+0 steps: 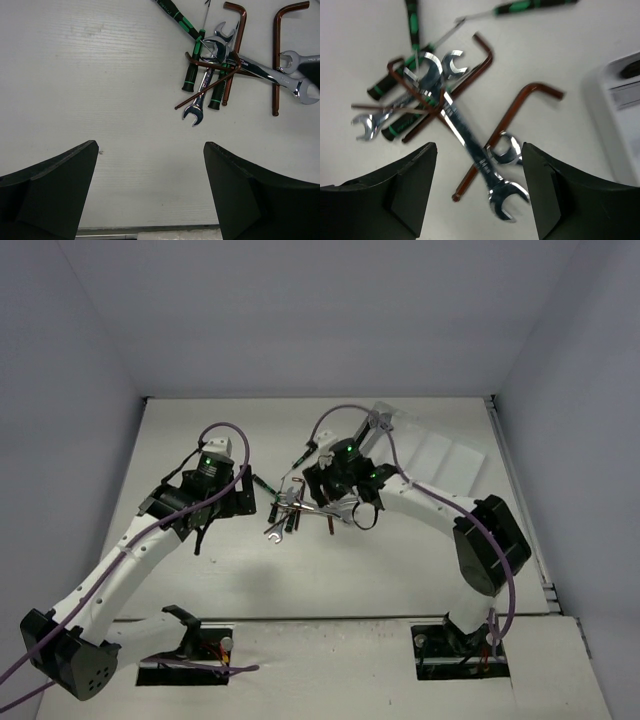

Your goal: Sort the tools into containers

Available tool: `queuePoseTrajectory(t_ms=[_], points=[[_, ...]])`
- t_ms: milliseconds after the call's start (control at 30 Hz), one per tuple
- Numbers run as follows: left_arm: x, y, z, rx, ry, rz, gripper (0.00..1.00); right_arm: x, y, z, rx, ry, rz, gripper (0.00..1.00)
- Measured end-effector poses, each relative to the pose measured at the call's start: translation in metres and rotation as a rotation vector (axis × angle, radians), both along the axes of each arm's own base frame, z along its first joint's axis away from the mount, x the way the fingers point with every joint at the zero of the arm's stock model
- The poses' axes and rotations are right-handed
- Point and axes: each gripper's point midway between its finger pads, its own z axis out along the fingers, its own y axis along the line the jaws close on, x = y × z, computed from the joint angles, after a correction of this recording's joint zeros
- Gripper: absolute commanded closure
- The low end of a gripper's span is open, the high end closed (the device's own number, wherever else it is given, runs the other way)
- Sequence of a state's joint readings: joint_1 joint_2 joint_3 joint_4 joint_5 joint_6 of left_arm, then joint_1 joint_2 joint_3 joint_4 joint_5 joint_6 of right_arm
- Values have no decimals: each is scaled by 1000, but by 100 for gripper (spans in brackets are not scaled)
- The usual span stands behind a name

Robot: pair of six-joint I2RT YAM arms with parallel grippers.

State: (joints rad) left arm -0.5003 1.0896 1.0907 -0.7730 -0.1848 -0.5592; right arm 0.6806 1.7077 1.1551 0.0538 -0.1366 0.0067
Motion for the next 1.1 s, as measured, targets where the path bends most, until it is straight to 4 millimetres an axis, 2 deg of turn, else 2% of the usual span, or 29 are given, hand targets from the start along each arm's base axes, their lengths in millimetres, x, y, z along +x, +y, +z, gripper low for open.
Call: queuePoseTrajectory(t_ms=[100,267,367,533,767,1033,1100], points=[[3,-1,2,9,-3,-10,15,-27,7,-32,-87,69,90,37],[3,-1,2,14,-6,-19,15,-42,10,-56,-172,110,155,39],[1,0,5,5,-16,-20,15,-39,14,-63,-198,107,177,42],[-8,4,8,-12,-41,-22,15,-33,17,-74,-242,106,196,42],[-15,6,10,-28,-57,-24,15,-18,24,-70,-273,61,226,46],[-17,5,9,-36,-52,-29,15,-17,24,-86,-306,76,255,57],[-17,5,8,-38,-51,-30,15,-18,24,-86,-307,76,258,64]])
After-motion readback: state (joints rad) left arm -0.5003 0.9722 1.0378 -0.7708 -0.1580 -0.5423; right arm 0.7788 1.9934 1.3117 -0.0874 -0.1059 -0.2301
